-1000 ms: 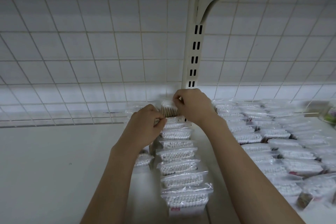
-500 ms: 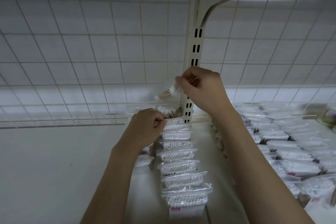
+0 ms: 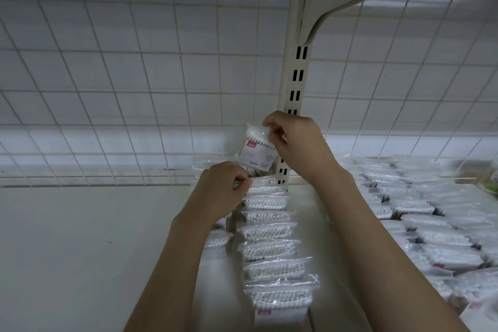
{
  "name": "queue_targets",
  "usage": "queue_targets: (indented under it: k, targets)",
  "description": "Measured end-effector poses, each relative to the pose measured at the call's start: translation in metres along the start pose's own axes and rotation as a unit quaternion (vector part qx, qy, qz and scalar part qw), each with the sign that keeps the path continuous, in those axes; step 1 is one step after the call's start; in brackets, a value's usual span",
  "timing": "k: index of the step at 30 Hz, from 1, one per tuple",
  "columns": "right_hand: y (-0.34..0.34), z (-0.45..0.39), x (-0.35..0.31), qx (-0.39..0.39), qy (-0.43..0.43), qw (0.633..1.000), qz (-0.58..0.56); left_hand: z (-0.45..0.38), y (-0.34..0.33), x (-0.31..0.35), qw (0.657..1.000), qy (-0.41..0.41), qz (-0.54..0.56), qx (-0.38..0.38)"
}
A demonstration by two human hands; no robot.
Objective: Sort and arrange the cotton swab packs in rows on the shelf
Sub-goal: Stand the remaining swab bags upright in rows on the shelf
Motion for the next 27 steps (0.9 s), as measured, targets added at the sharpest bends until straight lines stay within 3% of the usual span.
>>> queue_targets:
  k: [3, 15, 23, 27]
  targets:
    - [-0.005, 0.000, 0.001, -0.003, 0.002, 1.000, 0.002, 0.001, 0.001, 0.002, 1.000, -0.005, 0.008, 0.002]
    - [-0.043, 0.015, 0.005, -0.169, -0.003, 0.986, -0.008, -0.001, -0.001, -0.002, 0.999, -0.009, 0.033, 0.033]
    - [-0.049, 0.019, 0.007, -0.204, -0.003, 0.978, -0.044, -0.005, -0.003, -0.006, 0.996, -0.005, -0.090, 0.004]
    - [-0.045, 0.010, 0.003, -0.198, -0.011, 0.980, -0.022, -0.005, -0.003, -0.005, 0.995, 0.002, -0.099, -0.005]
Point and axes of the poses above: each hand's wrist, its own z-axis away from the middle knuckle, its own y-axis out of the back of the hand, x = y × z, the point moved 1 cm from there along -z, towards the middle knuckle, and after that the axes turned 15 degrees about z, right-handed, at the moved point
